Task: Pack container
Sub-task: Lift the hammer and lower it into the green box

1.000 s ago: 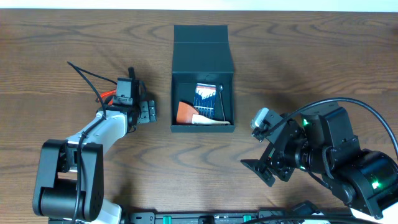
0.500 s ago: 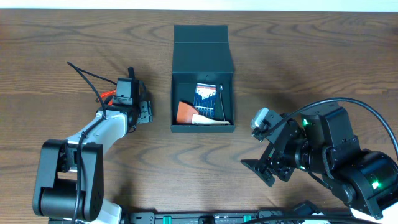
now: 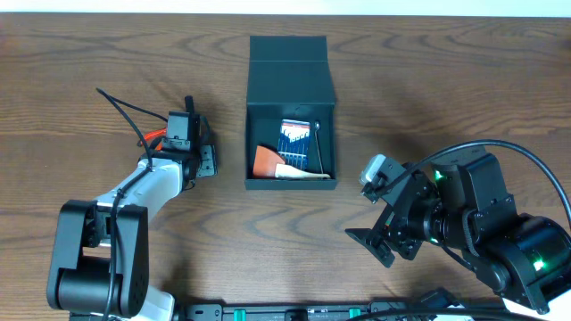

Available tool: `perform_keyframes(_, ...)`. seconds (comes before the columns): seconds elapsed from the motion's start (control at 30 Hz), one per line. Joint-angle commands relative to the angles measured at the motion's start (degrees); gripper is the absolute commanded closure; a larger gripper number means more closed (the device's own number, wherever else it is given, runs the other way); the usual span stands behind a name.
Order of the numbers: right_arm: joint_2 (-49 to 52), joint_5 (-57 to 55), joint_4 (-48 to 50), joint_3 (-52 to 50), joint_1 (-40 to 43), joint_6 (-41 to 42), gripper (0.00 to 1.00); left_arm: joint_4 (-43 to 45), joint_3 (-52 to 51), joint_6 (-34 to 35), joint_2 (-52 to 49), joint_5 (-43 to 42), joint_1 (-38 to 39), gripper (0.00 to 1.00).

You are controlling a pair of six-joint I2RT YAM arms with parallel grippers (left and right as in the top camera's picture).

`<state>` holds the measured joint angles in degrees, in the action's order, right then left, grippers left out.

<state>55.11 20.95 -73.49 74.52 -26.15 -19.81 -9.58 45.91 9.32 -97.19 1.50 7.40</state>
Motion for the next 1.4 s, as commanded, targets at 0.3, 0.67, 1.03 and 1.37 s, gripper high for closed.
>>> perform_keyframes(0.3, 0.0, 0.0, 0.0, -0.1, 0.3, 1.0, 0.01, -0.6, 0.1, 1.1, 8.6, -1.0, 0.1, 0.52)
perform_keyframes(0.67, 0.0, 0.0, 0.0, -0.1, 0.3, 1.0, 0.01, -5.3, 0.1, 2.4, 21.4, -1.0, 4.4, 0.54)
perform_keyframes(1.03, 0.0, 0.0, -0.2, -0.1, 0.3, 1.0, 0.01, -5.1, 0.1, 2.4, 24.7, -1.0, 21.9, 0.55)
perform_keyframes(1.37, 0.0, 0.0, -0.9, -0.1, 0.3, 1.0, 0.01, -4.8, 0.1, -3.1, 22.3, -4.1, 27.4, 0.54)
